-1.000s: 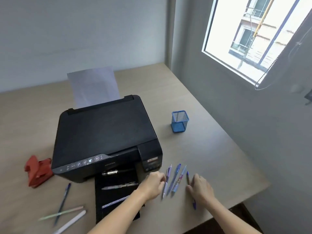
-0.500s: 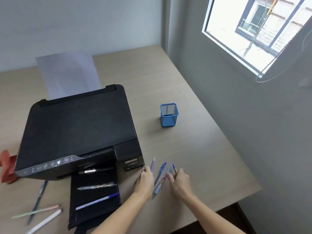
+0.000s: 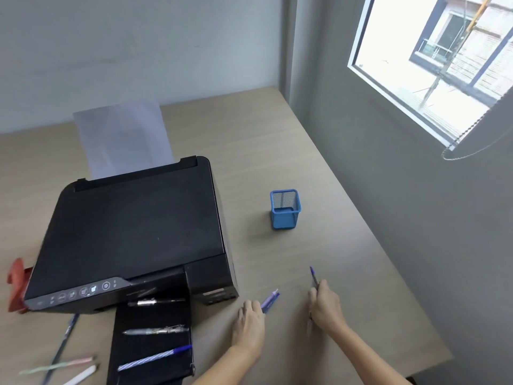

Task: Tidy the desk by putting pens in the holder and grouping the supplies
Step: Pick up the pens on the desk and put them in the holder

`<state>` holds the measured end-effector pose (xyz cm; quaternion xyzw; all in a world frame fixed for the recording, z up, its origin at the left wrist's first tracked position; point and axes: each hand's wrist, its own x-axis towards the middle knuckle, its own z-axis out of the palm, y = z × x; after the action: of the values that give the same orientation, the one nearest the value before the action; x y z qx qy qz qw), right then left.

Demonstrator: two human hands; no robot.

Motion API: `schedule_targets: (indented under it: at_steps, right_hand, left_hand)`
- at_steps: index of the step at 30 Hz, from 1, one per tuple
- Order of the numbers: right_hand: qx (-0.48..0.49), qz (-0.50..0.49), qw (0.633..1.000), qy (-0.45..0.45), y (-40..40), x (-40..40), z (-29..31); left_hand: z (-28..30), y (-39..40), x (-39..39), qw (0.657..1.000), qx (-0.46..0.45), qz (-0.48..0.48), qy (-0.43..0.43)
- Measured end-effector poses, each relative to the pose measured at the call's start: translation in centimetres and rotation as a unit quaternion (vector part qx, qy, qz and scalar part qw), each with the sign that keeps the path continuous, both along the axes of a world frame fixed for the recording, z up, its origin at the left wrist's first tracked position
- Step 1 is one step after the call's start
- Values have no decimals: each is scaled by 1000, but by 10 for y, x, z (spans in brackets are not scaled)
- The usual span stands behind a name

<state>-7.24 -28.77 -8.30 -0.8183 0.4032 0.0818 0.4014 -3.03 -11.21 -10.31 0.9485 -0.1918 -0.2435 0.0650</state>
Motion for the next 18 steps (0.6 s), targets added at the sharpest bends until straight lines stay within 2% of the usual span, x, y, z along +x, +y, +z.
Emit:
schedule_targets:
  at_steps: [2, 4, 5, 8, 10, 13, 18]
  right_hand:
    - [48, -46, 996, -52, -16, 11, 11]
    - [87, -73, 985, -130, -35, 36, 27]
    - [106, -85, 975, -177, -42, 47, 39]
    - [132, -120, 933, -312, -65, 95, 79]
    - [127, -129, 912, -367, -74, 124, 102]
    - [104, -119, 918, -364, -77, 160, 111]
    - [64, -92, 948, -297, -71, 193, 96]
  left_hand:
    - [26, -13, 8, 998, -55, 6, 31]
    - [46, -35, 30, 980, -174, 86, 47]
    - [56, -46, 41, 963, -238, 115, 60]
    - [95, -87, 88, 909, -386, 153, 18]
    - [112, -111, 120, 863, -465, 196, 19]
    - [122, -138, 157, 817, -523, 242, 30]
    - [102, -155, 184, 825, -505, 248, 53]
